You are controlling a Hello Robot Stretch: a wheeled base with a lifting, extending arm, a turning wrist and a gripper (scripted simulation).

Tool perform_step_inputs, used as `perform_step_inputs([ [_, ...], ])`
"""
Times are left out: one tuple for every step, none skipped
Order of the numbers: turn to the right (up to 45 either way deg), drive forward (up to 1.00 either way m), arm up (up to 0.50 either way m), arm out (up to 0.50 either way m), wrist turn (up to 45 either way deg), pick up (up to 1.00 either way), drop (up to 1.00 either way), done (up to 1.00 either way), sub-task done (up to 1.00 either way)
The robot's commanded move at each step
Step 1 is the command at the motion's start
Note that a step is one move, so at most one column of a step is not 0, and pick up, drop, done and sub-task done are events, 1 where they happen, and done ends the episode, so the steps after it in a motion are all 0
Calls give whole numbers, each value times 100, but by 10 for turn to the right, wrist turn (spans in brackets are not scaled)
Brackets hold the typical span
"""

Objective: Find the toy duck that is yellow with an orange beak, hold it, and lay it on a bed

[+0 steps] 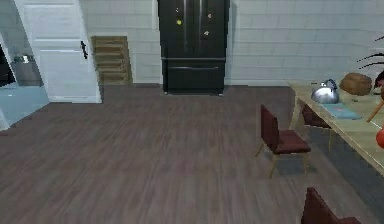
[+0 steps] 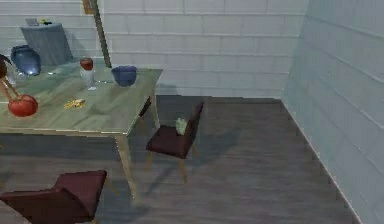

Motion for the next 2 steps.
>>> perform_step_inputs([
  [30,0,0,0,0,0,0,0,0],
  [-30,0,0,0,0,0,0,0,0],
])
